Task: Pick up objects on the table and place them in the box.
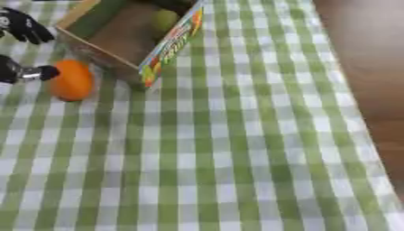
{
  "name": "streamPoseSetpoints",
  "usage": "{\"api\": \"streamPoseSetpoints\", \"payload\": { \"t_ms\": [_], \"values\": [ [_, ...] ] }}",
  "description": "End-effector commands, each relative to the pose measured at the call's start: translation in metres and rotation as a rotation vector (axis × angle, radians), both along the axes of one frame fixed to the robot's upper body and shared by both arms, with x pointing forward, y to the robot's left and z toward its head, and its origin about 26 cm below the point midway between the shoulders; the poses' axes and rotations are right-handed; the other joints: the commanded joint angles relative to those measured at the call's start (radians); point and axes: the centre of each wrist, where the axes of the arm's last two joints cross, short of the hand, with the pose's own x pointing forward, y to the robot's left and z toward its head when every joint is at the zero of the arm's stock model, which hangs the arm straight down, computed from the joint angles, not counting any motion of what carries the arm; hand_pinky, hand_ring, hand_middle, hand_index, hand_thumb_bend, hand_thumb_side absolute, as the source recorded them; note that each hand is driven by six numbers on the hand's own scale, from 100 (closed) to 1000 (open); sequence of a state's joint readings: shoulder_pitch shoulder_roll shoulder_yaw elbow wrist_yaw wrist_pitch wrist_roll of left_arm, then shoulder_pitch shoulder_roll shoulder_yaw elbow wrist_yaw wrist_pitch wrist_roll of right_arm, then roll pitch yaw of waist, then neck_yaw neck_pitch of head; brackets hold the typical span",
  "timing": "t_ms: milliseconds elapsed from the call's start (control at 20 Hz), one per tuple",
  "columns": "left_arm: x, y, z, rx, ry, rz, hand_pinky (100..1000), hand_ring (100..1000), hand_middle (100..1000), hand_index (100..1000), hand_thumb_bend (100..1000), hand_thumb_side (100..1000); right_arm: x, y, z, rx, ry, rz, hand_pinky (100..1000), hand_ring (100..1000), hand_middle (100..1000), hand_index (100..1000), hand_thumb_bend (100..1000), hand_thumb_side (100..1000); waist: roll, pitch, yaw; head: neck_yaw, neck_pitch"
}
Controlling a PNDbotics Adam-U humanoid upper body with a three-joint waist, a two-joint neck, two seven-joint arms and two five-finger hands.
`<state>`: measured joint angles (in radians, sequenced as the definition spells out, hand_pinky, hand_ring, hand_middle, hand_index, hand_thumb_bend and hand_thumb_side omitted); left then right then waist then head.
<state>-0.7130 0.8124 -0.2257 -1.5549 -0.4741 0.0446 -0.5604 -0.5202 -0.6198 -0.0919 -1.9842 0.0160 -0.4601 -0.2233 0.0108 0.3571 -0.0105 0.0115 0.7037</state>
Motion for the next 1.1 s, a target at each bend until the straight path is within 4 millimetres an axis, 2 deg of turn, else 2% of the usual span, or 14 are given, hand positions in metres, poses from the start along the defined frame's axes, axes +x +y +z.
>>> {"api": "streamPoseSetpoints", "payload": {
  "t_ms": [50,300,650,1100],
  "values": [
    [0.001,0.006,0.011,0.042,-0.008,0.029,758,726,687,803,562,576,-0.005,-0.002,0.009,-0.023,-0.031,-0.011,814,770,566,876,100,523,0.002,-0.025,0.000,0.005,0.004],
    [0.014,0.008,0.001,0.071,0.039,0.060,769,726,713,856,597,572,-0.005,-0.002,0.009,-0.020,-0.030,-0.009,814,772,565,876,100,523,0.002,-0.025,-0.002,0.013,0.000],
    [0.031,0.009,-0.014,0.085,0.083,0.103,772,744,729,866,619,557,-0.005,-0.002,0.008,-0.017,-0.027,-0.005,815,775,564,877,100,523,0.001,-0.024,-0.004,0.019,-0.004],
    [0.048,0.001,-0.028,0.078,0.140,0.083,766,739,726,860,606,550,-0.005,-0.002,0.007,-0.005,-0.025,-0.003,815,781,563,877,100,523,-0.001,-0.022,-0.011,0.025,-0.003]
  ]
}}
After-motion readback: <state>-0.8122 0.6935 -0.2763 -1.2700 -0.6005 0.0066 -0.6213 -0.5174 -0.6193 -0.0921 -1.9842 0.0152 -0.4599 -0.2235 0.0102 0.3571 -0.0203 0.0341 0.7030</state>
